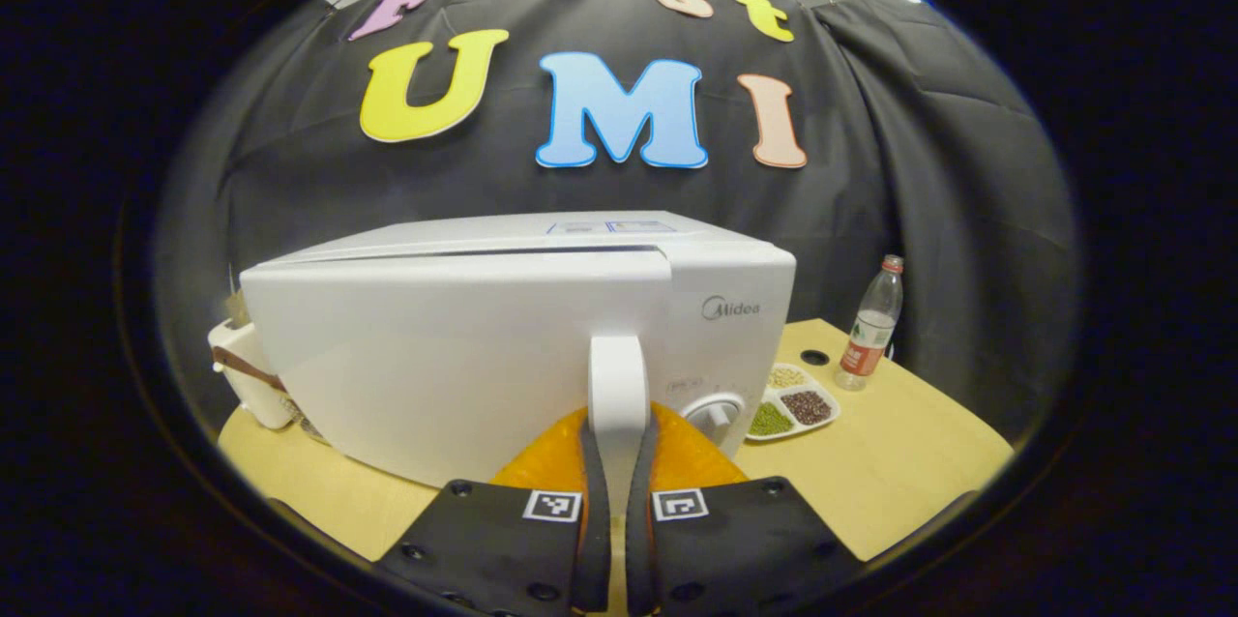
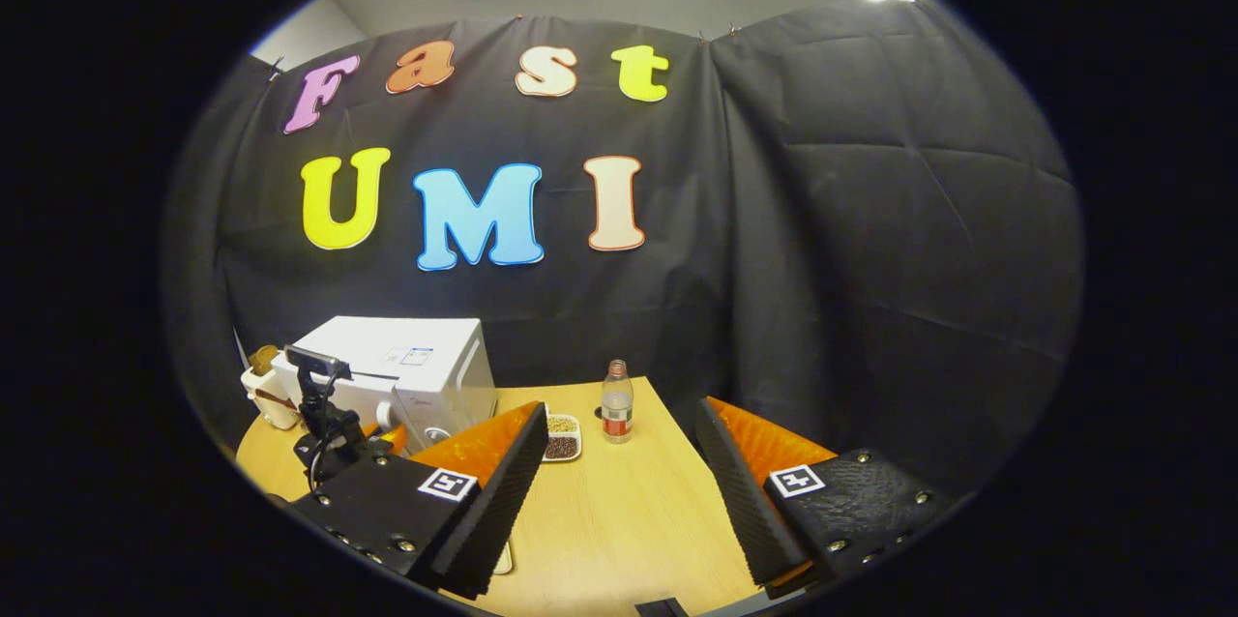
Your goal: Open the microwave oven with the left hand, put the food in, and close the microwave oven.
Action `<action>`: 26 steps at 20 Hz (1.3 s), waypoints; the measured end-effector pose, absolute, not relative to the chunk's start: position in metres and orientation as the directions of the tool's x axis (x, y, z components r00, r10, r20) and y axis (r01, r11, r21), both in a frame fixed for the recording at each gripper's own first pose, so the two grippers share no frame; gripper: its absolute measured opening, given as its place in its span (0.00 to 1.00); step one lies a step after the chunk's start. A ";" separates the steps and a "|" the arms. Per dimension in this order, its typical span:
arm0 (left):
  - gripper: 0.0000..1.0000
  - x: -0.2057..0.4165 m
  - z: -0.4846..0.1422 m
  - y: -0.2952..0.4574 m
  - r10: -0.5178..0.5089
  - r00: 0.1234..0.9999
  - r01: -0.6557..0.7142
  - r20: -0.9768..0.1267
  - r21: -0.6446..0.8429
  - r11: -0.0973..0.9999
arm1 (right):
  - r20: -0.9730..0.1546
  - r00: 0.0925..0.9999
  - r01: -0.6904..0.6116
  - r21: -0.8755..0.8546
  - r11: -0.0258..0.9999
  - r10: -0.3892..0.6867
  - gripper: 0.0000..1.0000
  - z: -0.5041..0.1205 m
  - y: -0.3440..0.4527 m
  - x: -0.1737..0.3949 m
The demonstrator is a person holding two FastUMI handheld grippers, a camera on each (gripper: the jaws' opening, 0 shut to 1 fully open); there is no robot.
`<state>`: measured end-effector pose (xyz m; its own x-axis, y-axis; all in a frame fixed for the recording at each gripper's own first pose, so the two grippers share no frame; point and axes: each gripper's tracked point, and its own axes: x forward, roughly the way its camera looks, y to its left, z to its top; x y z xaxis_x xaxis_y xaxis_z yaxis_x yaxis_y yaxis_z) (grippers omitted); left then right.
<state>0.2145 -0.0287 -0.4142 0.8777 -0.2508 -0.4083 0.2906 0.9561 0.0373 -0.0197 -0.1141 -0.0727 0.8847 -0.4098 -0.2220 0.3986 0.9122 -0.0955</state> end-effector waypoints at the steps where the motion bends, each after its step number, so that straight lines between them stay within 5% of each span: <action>1: 0.13 0.201 -0.410 -0.023 -0.256 0.877 0.302 -0.406 0.051 0.952 | -0.223 0.889 0.390 -0.088 0.917 -0.400 0.94 -0.073 -0.112 -0.018; 8: 0.17 0.119 -0.394 0.031 -0.288 0.848 0.369 -0.444 0.105 0.924 | -0.253 0.939 0.244 0.014 0.970 -0.232 0.94 -0.083 -0.060 0.016; 16: 0.39 0.063 -0.381 0.096 -0.303 0.839 0.417 -0.452 0.176 0.892 | -0.240 0.971 0.017 0.011 1.000 -0.014 0.94 -0.081 0.044 0.048; 18: 0.33 0.053 -0.377 0.113 -0.296 0.838 0.416 -0.458 0.187 0.890 | -0.255 0.966 -0.037 0.010 0.999 0.039 0.96 -0.087 0.071 0.052; 21: 0.51 0.041 -0.373 0.144 -0.260 0.843 0.382 -0.471 0.183 0.906 | -0.265 0.959 -0.094 0.036 0.995 0.101 0.94 -0.091 0.107 0.054; 22: 0.48 0.039 -0.372 0.156 -0.239 0.848 0.359 -0.472 0.182 0.915 | -0.265 0.957 -0.111 0.043 0.993 0.119 0.94 -0.091 0.118 0.056; 23: 0.64 0.035 -0.371 0.168 -0.226 0.852 0.339 -0.473 0.169 0.925 | -0.266 0.954 -0.129 0.046 0.991 0.137 0.94 -0.092 0.128 0.057; 24: 0.60 0.031 -0.369 0.180 -0.206 0.856 0.314 -0.474 0.161 0.936 | -0.265 0.952 -0.144 0.044 0.989 0.151 0.94 -0.092 0.136 0.057; 26: 0.79 0.025 -0.367 0.200 -0.176 0.865 0.278 -0.469 0.157 0.948 | -0.254 0.952 -0.167 0.038 0.985 0.171 0.94 -0.088 0.148 0.057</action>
